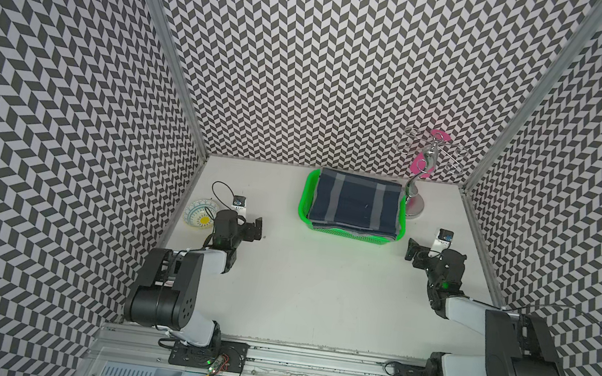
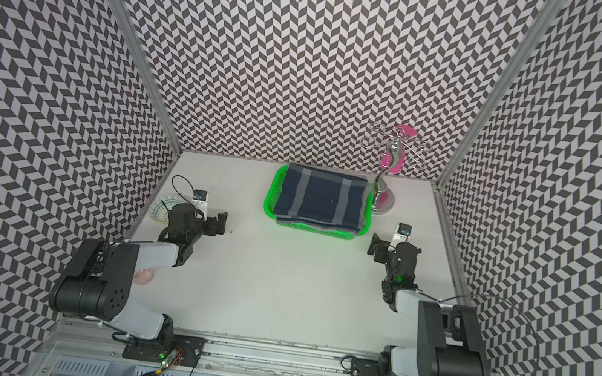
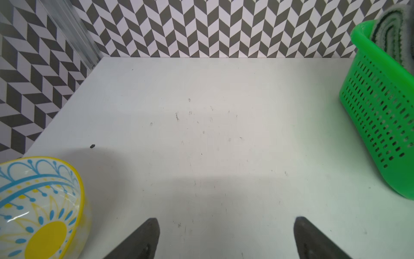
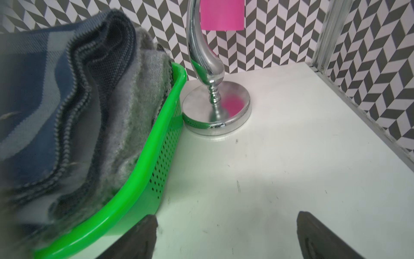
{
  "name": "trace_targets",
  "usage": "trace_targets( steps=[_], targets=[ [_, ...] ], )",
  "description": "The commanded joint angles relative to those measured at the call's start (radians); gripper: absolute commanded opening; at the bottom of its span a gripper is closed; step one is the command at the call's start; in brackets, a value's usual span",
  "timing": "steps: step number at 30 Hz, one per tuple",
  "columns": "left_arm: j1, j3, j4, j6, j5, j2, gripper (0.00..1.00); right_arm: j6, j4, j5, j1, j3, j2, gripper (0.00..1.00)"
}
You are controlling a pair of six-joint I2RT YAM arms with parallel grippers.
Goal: Put the folded scarf in the basket
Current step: Reset both arms
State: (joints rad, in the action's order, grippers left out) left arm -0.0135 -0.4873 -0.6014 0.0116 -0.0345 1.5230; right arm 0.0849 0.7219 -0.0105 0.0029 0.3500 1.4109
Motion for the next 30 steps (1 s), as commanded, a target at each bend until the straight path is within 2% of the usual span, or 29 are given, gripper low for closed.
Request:
trace_targets(
  steps=[1,3,6,11,13,16,18,20,22,30],
  targets=[
    [-0.003,0.028,-0.253,0.023,-0.001,0.003,0.98,-0.03,0.19,0.011,-0.006,0.032,0.033,1.0],
    [-0.007,0.05,-0.332,0.03,-0.002,0.035,0.98,-0.05,0.236,-0.004,-0.006,0.03,0.05,1.0],
    [-0.008,0.051,-0.324,0.024,0.012,0.029,0.99,-0.052,0.374,0.004,-0.006,-0.02,0.092,1.0],
    [-0.011,0.121,-0.43,0.013,0.045,0.007,1.0,-0.075,0.355,0.02,-0.003,-0.013,0.099,0.99],
    [-0.013,0.158,-0.483,0.005,0.061,0.001,0.99,-0.072,0.457,0.009,-0.002,-0.067,0.107,1.0],
    [-0.01,0.237,-0.677,0.008,0.062,0.043,1.0,-0.056,0.687,-0.023,0.0,-0.159,0.161,1.0],
    [-0.011,0.215,-0.586,-0.001,0.064,0.017,1.0,-0.06,0.602,-0.02,0.0,-0.139,0.139,1.0],
    [-0.012,0.229,-0.649,0.007,0.068,0.037,0.99,-0.062,0.509,-0.031,0.004,-0.092,0.12,1.0],
    [-0.01,0.208,-0.592,-0.003,0.072,0.03,0.99,-0.063,0.529,-0.042,0.011,-0.096,0.126,1.0],
    [-0.005,0.217,-0.608,-0.006,0.068,0.027,1.0,-0.064,0.545,-0.042,0.011,-0.103,0.124,1.0]
  ],
)
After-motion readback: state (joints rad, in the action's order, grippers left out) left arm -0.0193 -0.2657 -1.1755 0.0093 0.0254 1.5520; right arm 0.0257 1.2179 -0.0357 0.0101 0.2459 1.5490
